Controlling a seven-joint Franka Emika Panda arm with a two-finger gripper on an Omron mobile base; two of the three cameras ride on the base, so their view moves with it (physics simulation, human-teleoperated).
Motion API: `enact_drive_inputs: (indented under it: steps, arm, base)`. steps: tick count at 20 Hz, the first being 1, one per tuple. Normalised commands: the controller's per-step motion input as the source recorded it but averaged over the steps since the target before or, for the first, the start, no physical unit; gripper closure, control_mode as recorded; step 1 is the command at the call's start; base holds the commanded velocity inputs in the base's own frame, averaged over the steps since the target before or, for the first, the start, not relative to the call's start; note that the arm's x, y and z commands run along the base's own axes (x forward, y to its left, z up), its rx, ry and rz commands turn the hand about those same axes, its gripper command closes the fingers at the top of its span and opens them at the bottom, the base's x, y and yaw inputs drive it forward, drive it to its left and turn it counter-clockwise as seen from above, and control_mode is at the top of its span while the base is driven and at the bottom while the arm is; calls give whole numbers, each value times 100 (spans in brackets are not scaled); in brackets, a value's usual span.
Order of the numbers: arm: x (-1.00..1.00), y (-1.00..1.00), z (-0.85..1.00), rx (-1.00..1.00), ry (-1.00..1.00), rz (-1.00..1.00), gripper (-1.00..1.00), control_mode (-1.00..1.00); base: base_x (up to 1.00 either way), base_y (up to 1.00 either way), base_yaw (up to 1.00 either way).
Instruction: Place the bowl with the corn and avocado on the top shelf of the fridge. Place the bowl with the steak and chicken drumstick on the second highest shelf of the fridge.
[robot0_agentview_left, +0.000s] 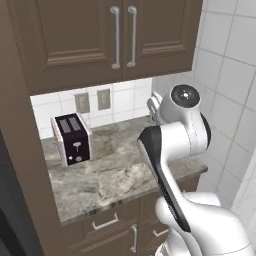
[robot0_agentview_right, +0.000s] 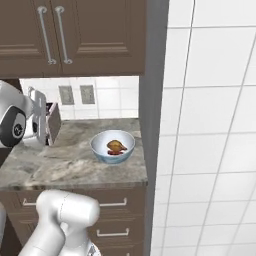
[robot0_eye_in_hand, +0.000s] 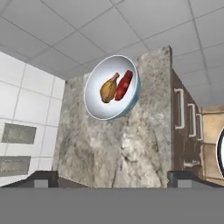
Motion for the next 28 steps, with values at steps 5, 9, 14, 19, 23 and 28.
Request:
enact_drive_inputs:
  steps: [5, 9, 14, 19, 23, 28]
  arm:
    - [7, -80, -13, 7, 2, 0, -100, -100]
    - [84, -81, -52, 12, 25, 0, -100, -100]
    - [86, -51, -88, 8, 35, 5, -100, -100]
    - [28, -7, -74, 3, 12, 18, -100, -100]
    - [48, 3, -65, 0, -6, 16, -100, -100]
    - [37, 1, -72, -4, 0, 1, -100, -100]
  base:
    - [7, -13, 0]
    - [0, 0, 0]
    - [0, 0, 0]
    - [0, 0, 0]
    - [0, 0, 0]
    - [0, 0, 0]
